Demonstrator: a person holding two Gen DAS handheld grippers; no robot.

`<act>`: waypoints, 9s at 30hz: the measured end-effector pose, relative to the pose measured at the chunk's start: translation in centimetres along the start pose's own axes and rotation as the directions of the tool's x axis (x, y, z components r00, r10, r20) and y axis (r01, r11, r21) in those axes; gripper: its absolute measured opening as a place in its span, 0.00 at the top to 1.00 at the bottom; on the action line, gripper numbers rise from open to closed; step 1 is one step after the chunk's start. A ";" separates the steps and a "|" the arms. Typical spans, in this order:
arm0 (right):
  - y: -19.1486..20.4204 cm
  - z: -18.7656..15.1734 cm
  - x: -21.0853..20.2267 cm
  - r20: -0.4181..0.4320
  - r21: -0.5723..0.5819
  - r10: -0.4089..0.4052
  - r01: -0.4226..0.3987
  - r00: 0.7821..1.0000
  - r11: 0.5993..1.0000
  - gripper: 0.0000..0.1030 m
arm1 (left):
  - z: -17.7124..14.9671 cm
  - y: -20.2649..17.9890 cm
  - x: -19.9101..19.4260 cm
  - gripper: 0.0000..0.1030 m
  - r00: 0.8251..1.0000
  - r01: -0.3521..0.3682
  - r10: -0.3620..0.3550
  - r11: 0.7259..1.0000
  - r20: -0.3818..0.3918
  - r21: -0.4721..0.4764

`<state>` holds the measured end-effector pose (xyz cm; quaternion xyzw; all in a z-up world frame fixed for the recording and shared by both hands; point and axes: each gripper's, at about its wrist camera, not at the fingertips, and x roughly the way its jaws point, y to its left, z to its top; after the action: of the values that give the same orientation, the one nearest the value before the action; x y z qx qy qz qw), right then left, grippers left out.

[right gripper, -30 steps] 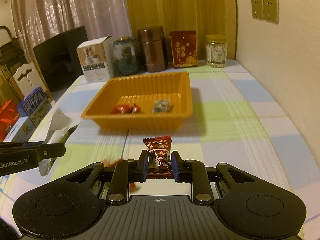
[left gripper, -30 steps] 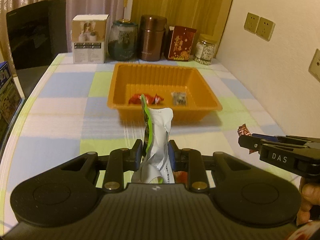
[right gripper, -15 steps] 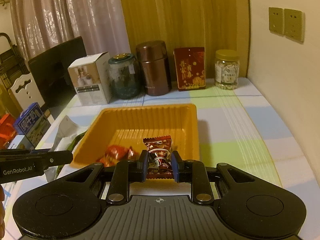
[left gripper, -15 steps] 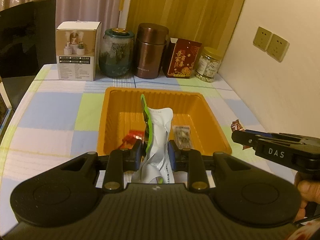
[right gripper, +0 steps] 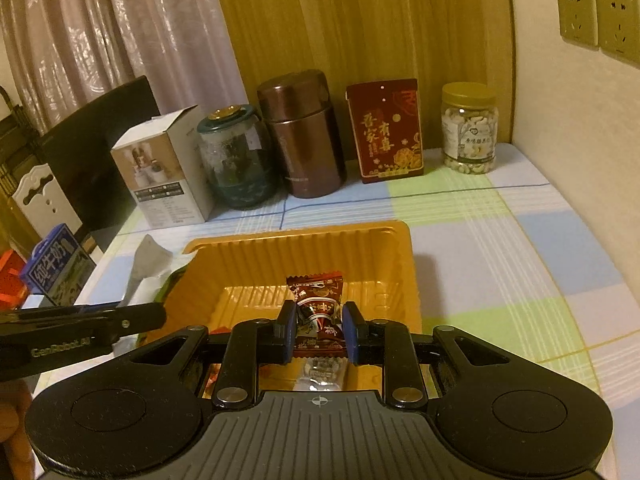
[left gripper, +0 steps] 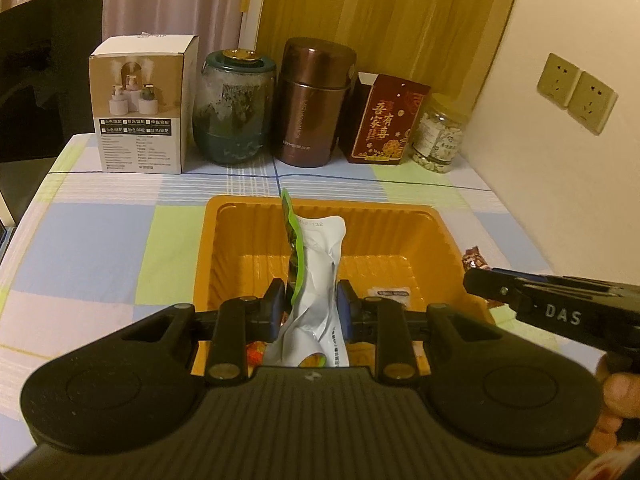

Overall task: Organize snacks
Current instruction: 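Open the left tool dropping the white packet in the tray while right releases the brown candy, then withdraw both open tools from the tray toward the remaining snacks, then grasp the red square packet with the right tool, then grasp the green-wrapped candy with the left tool while right holds the red packet, then carry the green candy with the left tool to the tray while right carries the red packet, then lower both tools into the tray and open them releasing the green candy and red packet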

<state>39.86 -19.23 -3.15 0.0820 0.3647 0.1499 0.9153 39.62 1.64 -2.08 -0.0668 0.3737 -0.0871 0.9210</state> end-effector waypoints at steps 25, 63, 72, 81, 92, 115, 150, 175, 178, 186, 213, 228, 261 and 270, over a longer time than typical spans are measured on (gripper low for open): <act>1.2 -0.6 2.1 -0.037 0.048 0.076 -0.074 0.996 0.996 0.75 | -2.3 2.6 -2.1 0.54 0.998 -0.055 0.056 0.998 0.028 -0.020; 2.1 -15.9 -19.4 -0.031 0.120 -0.013 0.017 0.999 0.993 0.43 | -17.4 -1.1 -20.1 0.24 0.991 -0.136 0.137 0.986 0.009 -0.093; 2.7 -17.7 -20.3 -0.052 0.114 -0.013 0.019 0.999 0.993 0.43 | -19.1 -1.5 -21.0 0.24 0.989 -0.147 0.146 0.987 -0.016 -0.069; 3.2 -18.1 -20.3 -0.061 0.094 -0.008 0.013 0.998 0.996 0.43 | -20.0 -1.9 -21.0 0.24 0.989 -0.145 0.143 0.988 -0.034 -0.051; 3.2 -18.3 -19.7 -0.073 0.077 -0.014 0.019 0.997 0.997 0.43 | -20.3 -1.8 -20.3 0.24 0.988 -0.145 0.142 0.988 -0.052 -0.051; 5.4 -18.3 -11.6 -0.106 -0.139 0.028 -0.042 0.994 0.989 0.44 | -19.5 0.8 -15.7 0.24 0.985 -0.164 0.160 0.985 -0.062 -0.062; 2.3 -17.8 -7.5 -0.117 -0.110 -0.063 0.050 0.991 0.993 0.76 | -18.9 -1.5 -10.4 0.30 0.990 -0.111 0.108 0.993 -0.095 -0.028; -0.3 -19.3 -6.2 -0.108 -0.109 -0.089 0.077 0.990 0.991 0.69 | -18.4 -5.4 -5.1 0.48 0.993 -0.068 0.073 0.996 -0.098 0.050; -0.6 -19.2 -6.2 -0.109 -0.088 -0.085 0.075 0.990 0.993 0.70 | -18.4 -5.7 -4.5 0.60 0.992 -0.071 0.076 0.996 -0.098 0.059; -1.0 -19.2 -6.6 -0.098 -0.061 -0.081 0.075 0.992 0.995 0.72 | -18.6 -6.2 -3.5 0.73 0.991 -0.090 0.099 0.991 -0.094 0.095; 0.7 -19.1 -11.5 -0.056 -0.038 -0.085 0.083 0.995 0.996 0.75 | -18.8 -5.5 -11.4 0.81 0.994 -0.096 0.099 0.993 -0.048 0.061; 3.1 -18.7 -14.9 -0.015 -0.061 -0.057 0.056 0.998 0.997 0.75 | -18.3 -5.6 -15.4 0.81 0.995 -0.096 0.097 0.994 -0.008 0.053; 2.6 -10.0 -12.2 0.038 -0.039 -0.004 0.006 0.999 0.999 0.75 | -11.0 -4.5 -12.4 0.81 0.998 -0.058 0.055 0.994 0.033 0.096; 1.1 -4.7 -8.7 0.042 -0.017 0.015 -0.014 0.999 1.000 0.75 | -5.1 -3.0 -8.3 0.81 0.999 -0.021 0.017 0.996 0.049 0.085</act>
<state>30.40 -20.89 -0.66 0.0803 0.3435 0.1580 0.9223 29.82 0.20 0.44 -0.0256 0.3479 -0.0927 0.9326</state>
